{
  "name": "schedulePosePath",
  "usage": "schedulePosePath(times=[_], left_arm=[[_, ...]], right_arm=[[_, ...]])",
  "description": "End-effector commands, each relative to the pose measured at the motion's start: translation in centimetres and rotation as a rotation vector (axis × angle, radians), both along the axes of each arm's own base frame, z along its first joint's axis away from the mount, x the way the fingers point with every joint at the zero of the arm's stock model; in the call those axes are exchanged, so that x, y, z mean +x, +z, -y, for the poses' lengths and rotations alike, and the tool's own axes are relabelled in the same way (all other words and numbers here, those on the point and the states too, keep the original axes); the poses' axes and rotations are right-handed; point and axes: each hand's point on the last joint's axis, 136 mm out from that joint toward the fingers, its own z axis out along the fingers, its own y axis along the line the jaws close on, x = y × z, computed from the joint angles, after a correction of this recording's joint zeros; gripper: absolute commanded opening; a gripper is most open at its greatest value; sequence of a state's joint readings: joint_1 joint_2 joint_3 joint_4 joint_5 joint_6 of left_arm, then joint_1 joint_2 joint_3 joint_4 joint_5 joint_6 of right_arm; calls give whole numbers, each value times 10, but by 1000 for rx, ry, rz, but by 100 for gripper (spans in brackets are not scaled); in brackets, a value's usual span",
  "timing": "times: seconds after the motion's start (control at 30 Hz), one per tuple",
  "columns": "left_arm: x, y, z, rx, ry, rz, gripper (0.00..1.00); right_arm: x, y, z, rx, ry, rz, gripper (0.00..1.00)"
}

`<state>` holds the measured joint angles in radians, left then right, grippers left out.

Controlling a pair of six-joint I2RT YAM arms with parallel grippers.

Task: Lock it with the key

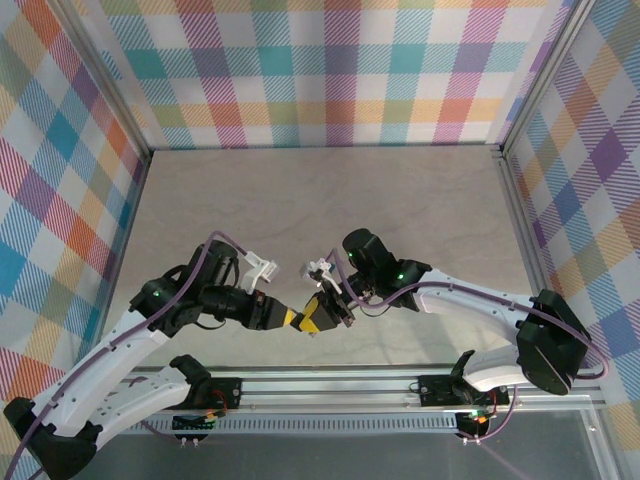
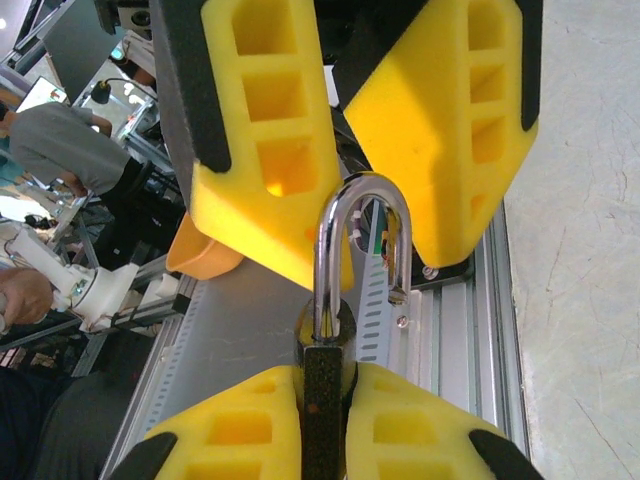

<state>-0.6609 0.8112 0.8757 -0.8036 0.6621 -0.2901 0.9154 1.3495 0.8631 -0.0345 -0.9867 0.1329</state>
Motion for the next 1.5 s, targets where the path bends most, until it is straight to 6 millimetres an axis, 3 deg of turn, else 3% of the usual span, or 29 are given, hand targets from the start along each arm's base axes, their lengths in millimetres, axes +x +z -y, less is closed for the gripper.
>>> schedulePosePath(times=[0.0, 0.2, 0.5, 0.83, 1.47], left_arm=[[-4, 17, -4, -25, -4, 69, 39], [1, 20, -7, -27, 20, 98, 56], [-3, 19, 2, -57, -30, 56, 57], [-5, 20, 3, -70, -41, 50, 39], [-10, 19, 5, -86, -64, 35, 29]], right_arm=[[-6, 6, 2, 40, 52, -3, 0], [-8, 6, 1, 44, 76, -20, 0], [-10, 6, -3, 39, 91, -28, 0], [-10, 3, -6, 31, 103, -38, 0], [-10, 7, -4, 40, 90, -15, 0]])
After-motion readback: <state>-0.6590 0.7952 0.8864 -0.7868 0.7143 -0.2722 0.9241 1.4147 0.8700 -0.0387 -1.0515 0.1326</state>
